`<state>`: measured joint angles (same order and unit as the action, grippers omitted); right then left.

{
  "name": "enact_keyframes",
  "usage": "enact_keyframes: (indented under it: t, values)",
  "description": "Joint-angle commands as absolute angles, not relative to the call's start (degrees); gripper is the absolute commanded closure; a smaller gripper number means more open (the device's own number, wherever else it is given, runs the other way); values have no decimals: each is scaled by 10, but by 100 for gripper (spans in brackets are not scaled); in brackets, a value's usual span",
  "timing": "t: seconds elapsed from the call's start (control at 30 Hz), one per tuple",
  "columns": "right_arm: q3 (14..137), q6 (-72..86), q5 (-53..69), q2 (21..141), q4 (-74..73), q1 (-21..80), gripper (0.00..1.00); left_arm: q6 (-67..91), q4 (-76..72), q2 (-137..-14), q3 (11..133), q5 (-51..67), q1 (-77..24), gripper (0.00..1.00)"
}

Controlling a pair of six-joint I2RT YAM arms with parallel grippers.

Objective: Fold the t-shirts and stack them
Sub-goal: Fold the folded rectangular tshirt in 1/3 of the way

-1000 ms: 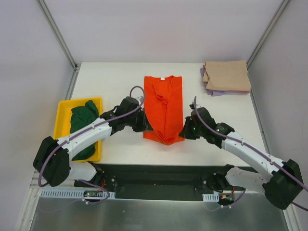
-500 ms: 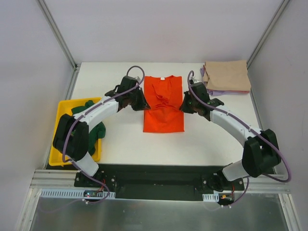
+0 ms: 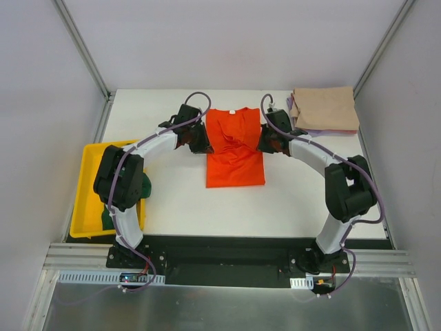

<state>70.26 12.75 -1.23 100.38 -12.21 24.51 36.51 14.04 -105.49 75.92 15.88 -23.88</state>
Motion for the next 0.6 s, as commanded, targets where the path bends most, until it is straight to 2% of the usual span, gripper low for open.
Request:
enact_keyframes:
  t: [0.0, 0.23, 0.3, 0.33, 0.37, 0.4, 0.43, 0.47, 0.5, 0.53, 0.57]
  values:
    - [731, 111, 14, 1027, -69, 238, 96, 352, 153, -1069, 785, 147, -229, 100]
    - [750, 109, 18, 1066, -59, 231, 94, 361, 152, -1083, 782, 126, -223, 100]
    - [758, 104, 25, 1076, -54, 229, 87, 366, 152, -1090, 788, 122, -223, 92]
    - [762, 104, 28, 1079, -54, 228, 79, 363, 153, -1095, 795, 128, -222, 84]
    - [768, 103, 34, 1081, -57, 225, 74, 362, 152, -1098, 801, 139, -222, 76]
    - [774, 102, 38, 1081, -63, 224, 68, 362, 152, -1098, 804, 148, -222, 60]
    - [779, 103, 33, 1078, -69, 223, 57, 357, 152, -1094, 809, 157, -222, 51]
    - [780, 102, 30, 1070, -75, 223, 39, 352, 152, -1086, 810, 164, -222, 43]
    - [778, 98, 29, 1061, -80, 223, 29, 351, 152, -1073, 808, 170, -222, 24]
    - [775, 98, 29, 1048, -86, 223, 24, 351, 153, -1059, 801, 171, -222, 1]
    - [767, 98, 32, 1032, -90, 222, 12, 352, 152, -1038, 789, 169, -222, 1]
